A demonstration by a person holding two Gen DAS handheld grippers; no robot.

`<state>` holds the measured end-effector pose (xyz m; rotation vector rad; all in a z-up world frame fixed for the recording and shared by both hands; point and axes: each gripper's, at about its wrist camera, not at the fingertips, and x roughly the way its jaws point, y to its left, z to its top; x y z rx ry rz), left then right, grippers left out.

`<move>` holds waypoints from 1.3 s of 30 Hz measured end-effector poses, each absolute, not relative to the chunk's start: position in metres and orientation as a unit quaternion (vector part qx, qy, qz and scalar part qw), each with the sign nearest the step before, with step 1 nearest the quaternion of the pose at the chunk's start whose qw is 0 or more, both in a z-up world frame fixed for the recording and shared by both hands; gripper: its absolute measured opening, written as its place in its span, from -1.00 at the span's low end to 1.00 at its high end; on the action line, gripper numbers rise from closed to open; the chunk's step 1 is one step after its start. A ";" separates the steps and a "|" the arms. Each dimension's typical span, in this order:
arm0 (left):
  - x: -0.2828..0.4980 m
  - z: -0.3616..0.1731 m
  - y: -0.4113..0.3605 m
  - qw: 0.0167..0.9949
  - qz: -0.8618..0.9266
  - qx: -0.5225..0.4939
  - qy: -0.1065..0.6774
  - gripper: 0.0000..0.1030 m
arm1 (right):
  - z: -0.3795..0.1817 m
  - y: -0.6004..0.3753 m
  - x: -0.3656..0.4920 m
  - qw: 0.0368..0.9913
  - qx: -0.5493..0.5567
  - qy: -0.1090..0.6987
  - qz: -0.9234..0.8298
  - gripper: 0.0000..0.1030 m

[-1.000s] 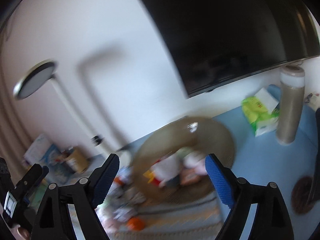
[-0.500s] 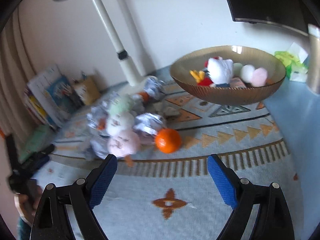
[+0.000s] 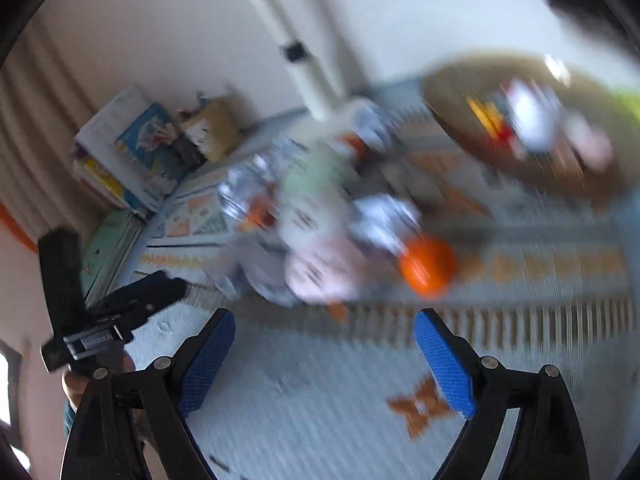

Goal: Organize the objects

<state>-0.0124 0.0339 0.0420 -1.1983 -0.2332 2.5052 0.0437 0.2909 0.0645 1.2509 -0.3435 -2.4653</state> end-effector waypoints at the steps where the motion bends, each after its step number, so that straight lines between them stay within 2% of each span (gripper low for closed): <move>1: -0.022 0.043 0.036 0.190 0.880 -0.427 -0.082 0.97 | 0.069 0.282 0.037 0.174 0.440 -0.101 -0.875 0.77; 4: -0.049 0.033 0.038 0.205 0.864 -0.452 -0.087 0.97 | 0.066 0.261 0.018 0.148 0.443 -0.047 -0.883 0.71; 6: -0.061 0.021 0.041 0.226 0.844 -0.476 -0.105 0.79 | 0.059 0.253 0.008 0.137 0.441 -0.027 -0.887 0.66; 8: -0.062 0.012 0.046 0.256 0.825 -0.486 -0.129 0.75 | 0.048 0.247 0.001 0.123 0.446 -0.011 -0.886 0.66; 9: -0.059 0.013 0.050 0.255 0.829 -0.482 -0.122 0.65 | 0.043 0.246 -0.002 0.116 0.449 -0.006 -0.886 0.64; 10: -0.056 0.012 0.053 0.261 0.827 -0.483 -0.121 0.55 | 0.039 0.244 -0.002 0.115 0.445 -0.003 -0.888 0.43; 11: -0.052 0.014 0.055 0.261 0.832 -0.475 -0.122 0.26 | 0.038 0.244 0.000 0.127 0.440 -0.014 -0.889 0.32; 12: -0.049 0.014 0.056 0.272 0.828 -0.473 -0.131 -0.12 | 0.038 0.247 0.002 0.132 0.433 -0.025 -0.891 0.12; 13: -0.047 0.014 0.055 0.279 0.825 -0.470 -0.143 -0.17 | 0.039 0.247 0.003 0.122 0.429 -0.018 -0.895 -0.04; 15: -0.039 0.016 0.055 0.262 0.832 -0.467 -0.143 -0.23 | 0.041 0.254 0.005 0.118 0.426 -0.024 -0.897 -0.11; 21: 0.002 0.047 0.033 0.226 0.870 -0.410 -0.152 -0.24 | 0.074 0.294 0.035 0.168 0.379 -0.114 -0.903 -0.12; 26: 0.059 0.054 0.019 0.108 0.903 -0.414 -0.038 -0.24 | 0.084 0.315 0.085 0.181 0.393 -0.094 -0.896 -0.11; 31: 0.079 0.029 0.024 0.080 0.904 -0.420 0.008 -0.22 | 0.043 0.308 0.115 0.167 0.443 -0.058 -0.879 -0.10; 34: 0.079 0.028 0.033 0.060 0.911 -0.405 0.040 0.10 | 0.029 0.314 0.116 0.164 0.463 -0.075 -0.868 -0.06; 35: 0.080 0.026 0.034 0.052 0.910 -0.408 0.049 0.44 | 0.027 0.315 0.115 0.166 0.469 -0.081 -0.863 -0.03; 36: 0.084 0.025 0.034 0.049 0.910 -0.408 0.051 0.60 | 0.025 0.317 0.114 0.176 0.478 -0.087 -0.856 0.11; 37: 0.088 0.024 0.032 0.057 0.912 -0.404 0.042 0.60 | 0.023 0.318 0.115 0.184 0.484 -0.092 -0.851 0.29; 39: 0.091 0.023 0.026 0.074 0.910 -0.407 0.014 0.60 | 0.024 0.321 0.116 0.171 0.478 -0.094 -0.856 0.41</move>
